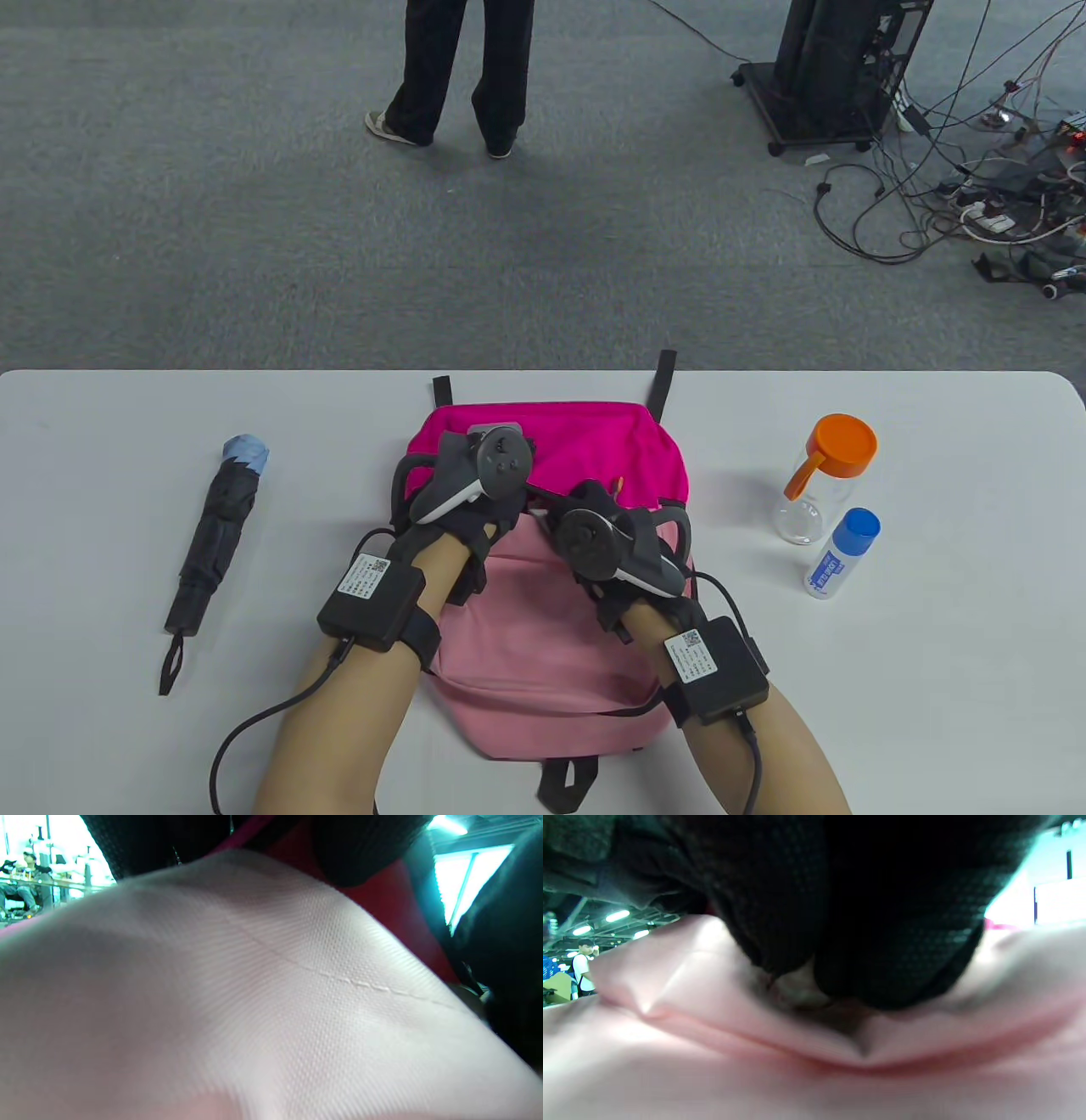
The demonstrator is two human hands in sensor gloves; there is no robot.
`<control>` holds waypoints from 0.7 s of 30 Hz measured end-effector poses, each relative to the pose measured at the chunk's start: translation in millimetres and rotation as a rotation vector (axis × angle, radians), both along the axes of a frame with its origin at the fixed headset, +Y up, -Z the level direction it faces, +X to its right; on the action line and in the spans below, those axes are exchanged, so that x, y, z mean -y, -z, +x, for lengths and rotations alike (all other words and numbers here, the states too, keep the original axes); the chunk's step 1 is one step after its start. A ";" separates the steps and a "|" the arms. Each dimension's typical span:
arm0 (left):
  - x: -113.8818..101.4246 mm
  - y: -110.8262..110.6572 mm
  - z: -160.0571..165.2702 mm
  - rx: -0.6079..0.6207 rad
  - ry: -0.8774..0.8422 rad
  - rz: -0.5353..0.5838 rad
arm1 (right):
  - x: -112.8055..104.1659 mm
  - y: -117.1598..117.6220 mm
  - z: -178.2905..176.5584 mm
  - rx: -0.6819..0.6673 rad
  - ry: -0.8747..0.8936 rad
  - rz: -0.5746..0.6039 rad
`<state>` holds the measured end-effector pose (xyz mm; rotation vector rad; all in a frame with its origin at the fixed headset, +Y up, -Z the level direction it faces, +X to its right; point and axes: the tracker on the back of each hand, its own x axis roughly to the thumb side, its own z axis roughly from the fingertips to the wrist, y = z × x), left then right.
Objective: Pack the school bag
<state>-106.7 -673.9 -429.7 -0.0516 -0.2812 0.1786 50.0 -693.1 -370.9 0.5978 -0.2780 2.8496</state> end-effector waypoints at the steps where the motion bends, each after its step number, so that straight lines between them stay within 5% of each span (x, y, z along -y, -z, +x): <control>1: 0.8 0.2 -0.7 -0.004 -0.014 -0.005 | 2.5 -0.6 -1.3 -0.029 -0.004 -0.046; 5: 1.8 -1.5 0.8 0.000 0.005 0.011 | 3.1 -3.8 -4.5 -0.027 -0.052 -0.036; 11: 3.7 -2.5 2.1 0.007 0.013 0.003 | 7.1 2.8 -7.2 -0.017 -0.100 -0.247; 15: 7.7 -0.7 1.1 0.003 0.022 -0.013 | 4.3 -4.2 -1.5 -0.080 -0.087 -0.262; 18: 10.7 -0.2 0.5 0.004 0.029 -0.026 | -9.5 -16.2 10.0 -0.154 -0.059 -0.269; 21: 12.6 -1.0 0.7 0.009 0.044 -0.019 | -40.2 -35.6 26.8 -0.161 -0.105 -0.148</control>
